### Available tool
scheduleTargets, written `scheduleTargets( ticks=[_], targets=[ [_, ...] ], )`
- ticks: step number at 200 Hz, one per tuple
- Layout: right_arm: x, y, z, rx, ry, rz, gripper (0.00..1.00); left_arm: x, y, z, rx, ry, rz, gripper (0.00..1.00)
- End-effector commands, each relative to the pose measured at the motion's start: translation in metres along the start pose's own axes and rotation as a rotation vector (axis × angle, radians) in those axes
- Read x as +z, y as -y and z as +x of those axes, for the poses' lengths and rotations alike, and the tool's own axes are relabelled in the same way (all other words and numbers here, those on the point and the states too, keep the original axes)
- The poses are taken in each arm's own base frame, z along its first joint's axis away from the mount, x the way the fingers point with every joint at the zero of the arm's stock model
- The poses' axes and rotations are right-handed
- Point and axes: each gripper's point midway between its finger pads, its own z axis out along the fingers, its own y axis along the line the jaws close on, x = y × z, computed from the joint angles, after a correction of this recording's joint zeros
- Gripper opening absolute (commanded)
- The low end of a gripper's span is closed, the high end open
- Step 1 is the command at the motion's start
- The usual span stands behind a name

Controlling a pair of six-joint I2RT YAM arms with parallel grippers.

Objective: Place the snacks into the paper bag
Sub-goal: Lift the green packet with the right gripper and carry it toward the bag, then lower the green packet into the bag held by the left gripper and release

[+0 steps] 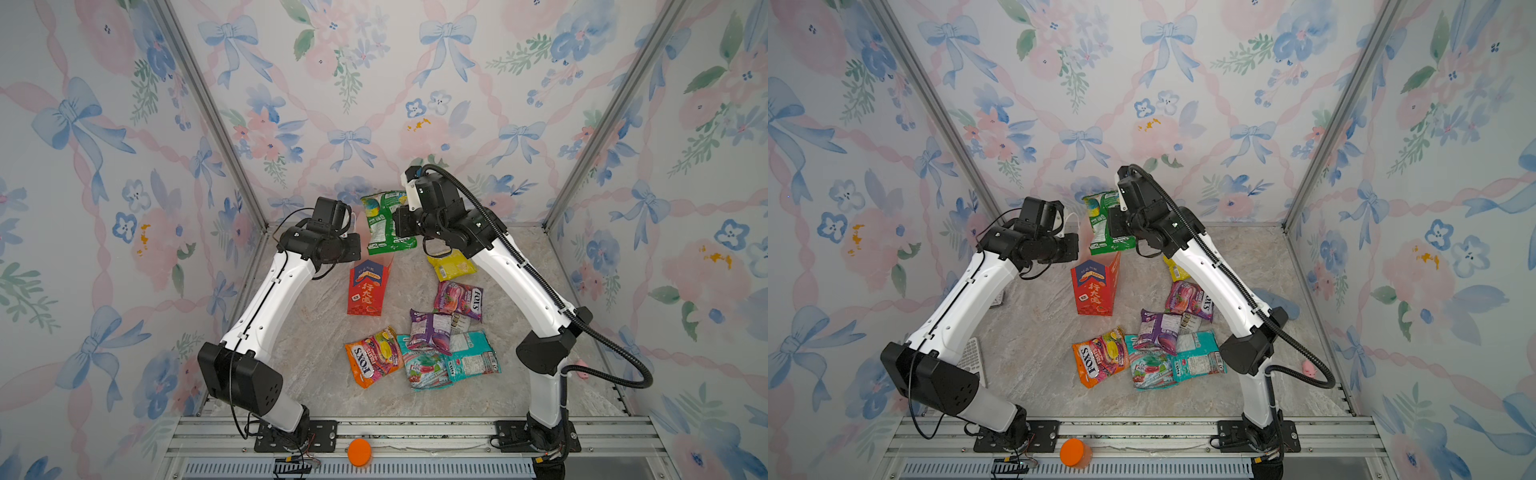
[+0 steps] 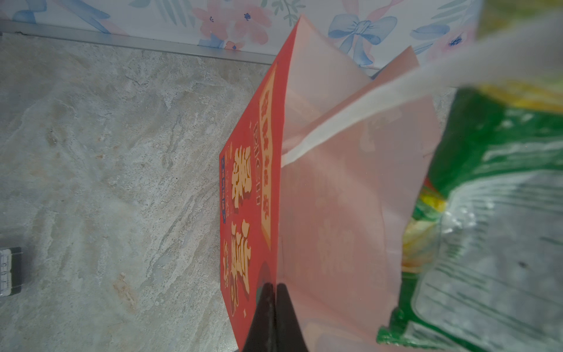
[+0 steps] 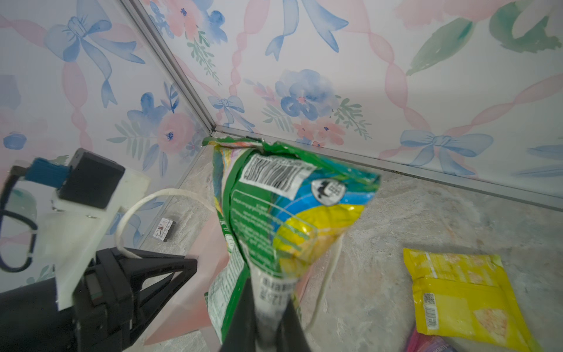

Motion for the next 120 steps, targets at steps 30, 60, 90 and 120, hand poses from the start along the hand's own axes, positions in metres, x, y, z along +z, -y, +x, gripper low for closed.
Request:
scheduleTargets(
  ticks=[30, 60, 90, 120],
  targets=[
    [0.017, 0.010, 0.019, -0.045, -0.050, 0.085, 0.00, -0.008, 0.004, -0.002, -0.016, 0.037, 0.021, 0.00],
    [0.029, 0.006, 0.030, -0.045, -0.082, 0.081, 0.00, -0.006, 0.006, -0.002, -0.018, 0.038, 0.032, 0.00],
    [0.041, 0.000, 0.037, -0.034, -0.103, 0.060, 0.00, -0.007, 0.008, -0.002, -0.019, 0.040, 0.045, 0.00],
    [0.054, -0.008, 0.044, -0.005, -0.127, 0.024, 0.00, -0.006, 0.009, -0.001, -0.022, 0.036, 0.054, 0.00]
  ],
)
